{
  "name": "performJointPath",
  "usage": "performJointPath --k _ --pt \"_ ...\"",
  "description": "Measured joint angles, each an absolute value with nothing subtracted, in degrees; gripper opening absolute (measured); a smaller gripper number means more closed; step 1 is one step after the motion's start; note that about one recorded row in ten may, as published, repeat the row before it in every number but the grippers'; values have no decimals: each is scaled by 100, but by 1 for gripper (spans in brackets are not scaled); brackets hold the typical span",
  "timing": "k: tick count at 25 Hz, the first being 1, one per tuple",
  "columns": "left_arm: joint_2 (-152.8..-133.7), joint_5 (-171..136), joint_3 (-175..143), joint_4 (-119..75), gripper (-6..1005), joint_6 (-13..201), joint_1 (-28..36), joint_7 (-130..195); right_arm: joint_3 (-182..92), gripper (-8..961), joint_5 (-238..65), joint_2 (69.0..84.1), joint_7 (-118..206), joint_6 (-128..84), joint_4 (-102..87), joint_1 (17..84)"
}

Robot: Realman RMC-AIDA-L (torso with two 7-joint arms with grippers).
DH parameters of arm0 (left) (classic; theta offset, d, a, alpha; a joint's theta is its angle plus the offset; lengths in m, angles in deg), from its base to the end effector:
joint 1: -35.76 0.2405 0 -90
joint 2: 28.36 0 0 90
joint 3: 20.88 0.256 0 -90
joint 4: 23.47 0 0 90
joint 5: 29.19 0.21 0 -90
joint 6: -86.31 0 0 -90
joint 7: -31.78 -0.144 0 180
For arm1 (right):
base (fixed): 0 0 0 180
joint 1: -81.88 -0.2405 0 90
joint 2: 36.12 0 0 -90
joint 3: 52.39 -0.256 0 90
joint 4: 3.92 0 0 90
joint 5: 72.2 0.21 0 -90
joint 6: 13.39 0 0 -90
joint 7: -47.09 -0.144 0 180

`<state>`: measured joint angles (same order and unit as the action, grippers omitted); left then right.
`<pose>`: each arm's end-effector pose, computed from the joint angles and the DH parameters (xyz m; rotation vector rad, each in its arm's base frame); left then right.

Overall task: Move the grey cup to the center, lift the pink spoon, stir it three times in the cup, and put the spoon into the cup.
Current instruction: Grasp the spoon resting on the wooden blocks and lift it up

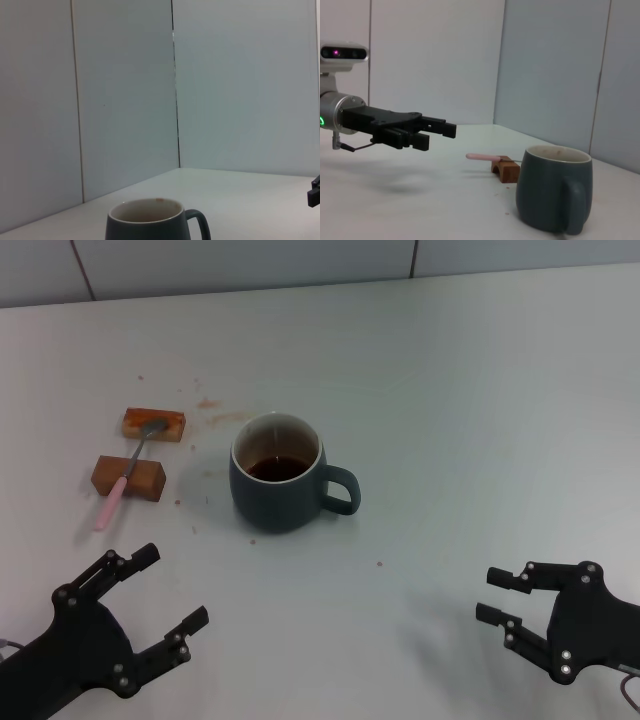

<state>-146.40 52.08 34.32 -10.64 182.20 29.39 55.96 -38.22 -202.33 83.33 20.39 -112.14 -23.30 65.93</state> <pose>-0.3353 0.1721 -0.0372 -2.3439 -0.2706 -0.8934 0.3374 0.2000 -0.0311 -2.5662 0.1488 0.7550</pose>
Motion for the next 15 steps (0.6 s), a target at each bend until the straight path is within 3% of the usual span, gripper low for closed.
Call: performJointPath --k 11,15 --pt "-14640 5201 3432 -1072 815 18189 2861 5670 -3770 438 -20299 8332 2049 -11158 -2316 6635" --pt "-14640 5201 3431 -1073 815 18184 2861 5672 -3650 622 -20365 8332 2049 -11110 -2297 6606"
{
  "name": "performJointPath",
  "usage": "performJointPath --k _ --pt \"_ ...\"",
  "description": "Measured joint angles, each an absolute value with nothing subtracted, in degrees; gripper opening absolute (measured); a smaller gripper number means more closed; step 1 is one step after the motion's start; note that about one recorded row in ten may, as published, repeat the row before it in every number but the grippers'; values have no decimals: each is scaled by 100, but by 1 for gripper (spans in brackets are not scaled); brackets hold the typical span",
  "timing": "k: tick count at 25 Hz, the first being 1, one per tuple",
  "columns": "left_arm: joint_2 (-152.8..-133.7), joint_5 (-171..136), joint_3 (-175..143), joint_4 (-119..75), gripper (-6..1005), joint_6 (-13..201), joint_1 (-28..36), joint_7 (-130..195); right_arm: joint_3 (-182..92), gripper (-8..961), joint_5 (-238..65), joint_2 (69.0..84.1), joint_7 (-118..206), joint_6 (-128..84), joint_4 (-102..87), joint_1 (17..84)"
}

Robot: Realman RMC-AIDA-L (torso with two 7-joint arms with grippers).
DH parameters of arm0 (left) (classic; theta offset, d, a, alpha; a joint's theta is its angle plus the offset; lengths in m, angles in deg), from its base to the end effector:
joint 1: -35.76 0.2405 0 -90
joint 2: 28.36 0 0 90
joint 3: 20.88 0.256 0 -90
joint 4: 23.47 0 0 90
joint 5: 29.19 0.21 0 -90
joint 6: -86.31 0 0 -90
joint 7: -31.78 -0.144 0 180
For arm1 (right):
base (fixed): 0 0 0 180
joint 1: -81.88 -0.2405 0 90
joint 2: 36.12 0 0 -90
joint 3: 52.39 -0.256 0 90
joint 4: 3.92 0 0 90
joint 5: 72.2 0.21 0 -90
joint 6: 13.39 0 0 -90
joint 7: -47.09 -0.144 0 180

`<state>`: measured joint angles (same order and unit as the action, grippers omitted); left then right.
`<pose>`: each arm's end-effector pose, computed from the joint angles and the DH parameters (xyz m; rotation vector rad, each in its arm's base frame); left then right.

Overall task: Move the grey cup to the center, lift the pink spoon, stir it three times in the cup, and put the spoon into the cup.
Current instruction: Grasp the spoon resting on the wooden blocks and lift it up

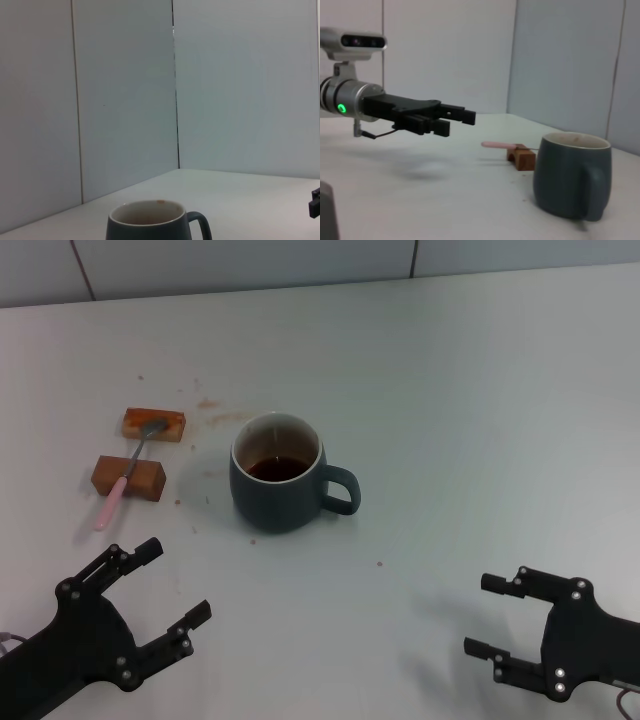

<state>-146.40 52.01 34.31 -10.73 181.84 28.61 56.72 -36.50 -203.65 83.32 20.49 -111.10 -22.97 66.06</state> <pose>-0.3338 0.1768 -0.0376 -2.3482 -0.2763 -0.8994 0.3392 0.1953 -0.0372 -2.6182 0.1509 0.7288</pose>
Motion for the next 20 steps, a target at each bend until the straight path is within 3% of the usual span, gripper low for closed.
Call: performJointPath --k 1,20 --pt "-14640 5201 3431 -1073 815 18184 2861 5673 -3639 668 -20371 8332 2049 -11100 -2295 6598" --pt "-14639 5202 3432 -1073 815 18176 2864 5674 -3578 668 -20390 8332 2062 -10911 -2048 6389"
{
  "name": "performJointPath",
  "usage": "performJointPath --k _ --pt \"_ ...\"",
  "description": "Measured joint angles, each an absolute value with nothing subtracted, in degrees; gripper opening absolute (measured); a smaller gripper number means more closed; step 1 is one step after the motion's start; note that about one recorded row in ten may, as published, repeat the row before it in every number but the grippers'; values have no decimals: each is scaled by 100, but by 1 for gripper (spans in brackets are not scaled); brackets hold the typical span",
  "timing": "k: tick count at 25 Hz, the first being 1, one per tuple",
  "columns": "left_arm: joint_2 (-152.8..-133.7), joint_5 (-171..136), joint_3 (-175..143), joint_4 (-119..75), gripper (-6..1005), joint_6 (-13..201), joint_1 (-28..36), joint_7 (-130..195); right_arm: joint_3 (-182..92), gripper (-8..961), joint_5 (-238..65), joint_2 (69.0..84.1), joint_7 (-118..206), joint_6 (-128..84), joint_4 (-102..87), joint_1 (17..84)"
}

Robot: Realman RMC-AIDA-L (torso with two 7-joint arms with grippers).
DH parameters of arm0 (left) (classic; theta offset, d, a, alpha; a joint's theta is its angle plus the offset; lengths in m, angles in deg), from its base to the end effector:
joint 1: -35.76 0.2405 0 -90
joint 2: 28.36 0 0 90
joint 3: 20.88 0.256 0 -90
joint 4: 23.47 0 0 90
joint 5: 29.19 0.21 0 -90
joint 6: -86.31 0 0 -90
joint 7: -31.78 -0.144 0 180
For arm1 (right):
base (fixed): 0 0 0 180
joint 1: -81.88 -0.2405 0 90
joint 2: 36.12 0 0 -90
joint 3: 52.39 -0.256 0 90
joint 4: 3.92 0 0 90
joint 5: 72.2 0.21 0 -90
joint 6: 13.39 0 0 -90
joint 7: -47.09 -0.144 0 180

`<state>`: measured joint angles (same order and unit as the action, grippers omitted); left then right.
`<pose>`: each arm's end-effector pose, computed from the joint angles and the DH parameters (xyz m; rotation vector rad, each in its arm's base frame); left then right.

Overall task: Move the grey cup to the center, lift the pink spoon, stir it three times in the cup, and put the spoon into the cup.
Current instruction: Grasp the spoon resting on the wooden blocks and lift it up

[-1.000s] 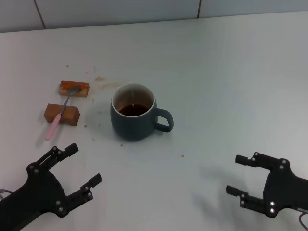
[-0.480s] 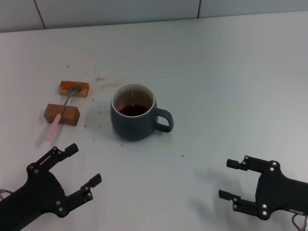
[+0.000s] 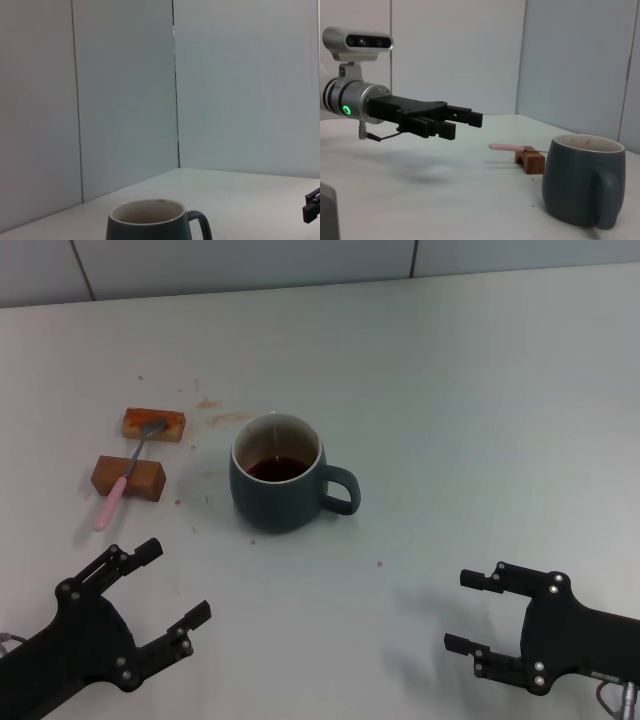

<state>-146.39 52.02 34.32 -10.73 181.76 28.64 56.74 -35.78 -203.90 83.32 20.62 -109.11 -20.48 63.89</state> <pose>-0.3341 0.1767 -0.0376 -2.3486 -0.2779 -0.8974 0.3311 0.2046 -0.0472 -2.6441 0.1395 0.7429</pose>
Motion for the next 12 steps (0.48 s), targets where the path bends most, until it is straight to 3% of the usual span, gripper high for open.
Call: performJointPath --k 12 --pt "-14665 5114 2963 -1102 815 18322 2831 6261 -3578 668 -20390 8332 2064 -10896 -2026 6336"
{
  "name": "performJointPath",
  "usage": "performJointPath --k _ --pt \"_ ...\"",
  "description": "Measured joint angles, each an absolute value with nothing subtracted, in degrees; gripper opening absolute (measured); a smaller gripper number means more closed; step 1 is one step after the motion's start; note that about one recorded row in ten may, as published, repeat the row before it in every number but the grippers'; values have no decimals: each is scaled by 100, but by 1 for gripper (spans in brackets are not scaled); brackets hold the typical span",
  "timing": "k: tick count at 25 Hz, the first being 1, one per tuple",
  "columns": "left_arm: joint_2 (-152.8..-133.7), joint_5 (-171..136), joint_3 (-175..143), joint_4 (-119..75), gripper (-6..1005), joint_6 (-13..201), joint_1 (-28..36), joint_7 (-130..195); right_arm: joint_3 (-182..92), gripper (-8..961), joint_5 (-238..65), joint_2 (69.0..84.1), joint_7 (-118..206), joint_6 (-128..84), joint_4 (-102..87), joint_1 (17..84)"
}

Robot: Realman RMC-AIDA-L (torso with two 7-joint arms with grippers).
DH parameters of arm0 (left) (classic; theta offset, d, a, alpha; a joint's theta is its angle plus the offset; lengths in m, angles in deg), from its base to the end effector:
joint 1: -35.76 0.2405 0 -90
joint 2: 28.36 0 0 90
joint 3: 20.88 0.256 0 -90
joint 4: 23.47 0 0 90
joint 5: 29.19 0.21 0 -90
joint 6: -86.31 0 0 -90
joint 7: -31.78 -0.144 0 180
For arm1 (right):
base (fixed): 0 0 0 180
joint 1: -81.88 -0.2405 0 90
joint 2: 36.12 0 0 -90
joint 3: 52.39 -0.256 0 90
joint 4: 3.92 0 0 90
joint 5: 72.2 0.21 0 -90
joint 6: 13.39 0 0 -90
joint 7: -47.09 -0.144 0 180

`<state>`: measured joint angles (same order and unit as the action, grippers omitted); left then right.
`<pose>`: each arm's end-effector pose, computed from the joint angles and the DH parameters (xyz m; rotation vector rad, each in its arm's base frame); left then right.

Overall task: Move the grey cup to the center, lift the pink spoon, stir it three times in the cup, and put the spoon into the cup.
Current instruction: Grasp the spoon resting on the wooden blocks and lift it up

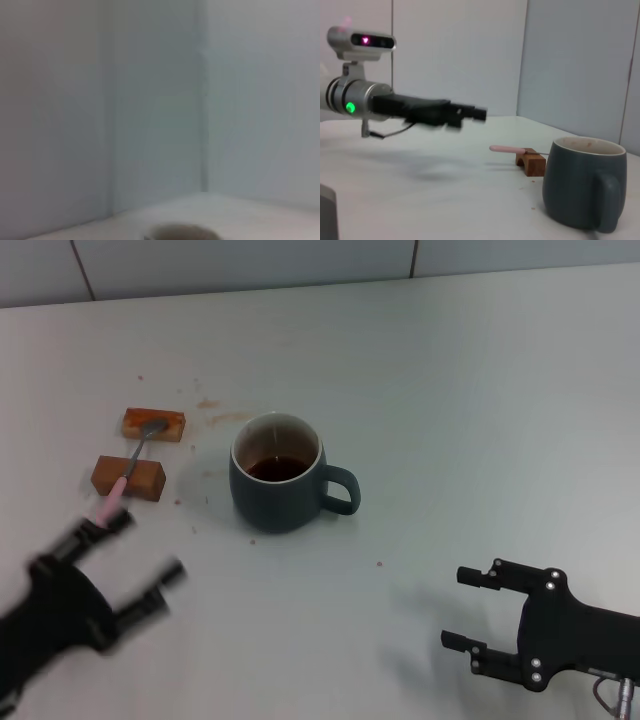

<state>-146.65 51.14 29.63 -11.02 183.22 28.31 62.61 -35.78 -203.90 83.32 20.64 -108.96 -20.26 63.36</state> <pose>-0.3335 0.1846 -0.0269 -2.2521 -0.3955 -0.9790 0.3291 0.2074 -0.0479 -2.6465 0.1308 0.7467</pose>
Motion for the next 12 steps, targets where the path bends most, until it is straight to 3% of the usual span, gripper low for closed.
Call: performJointPath --k 12 --pt "-14676 4673 87 -2518 816 18415 2598 11041 -3578 668 -20386 8330 2064 -10874 -2008 6244"
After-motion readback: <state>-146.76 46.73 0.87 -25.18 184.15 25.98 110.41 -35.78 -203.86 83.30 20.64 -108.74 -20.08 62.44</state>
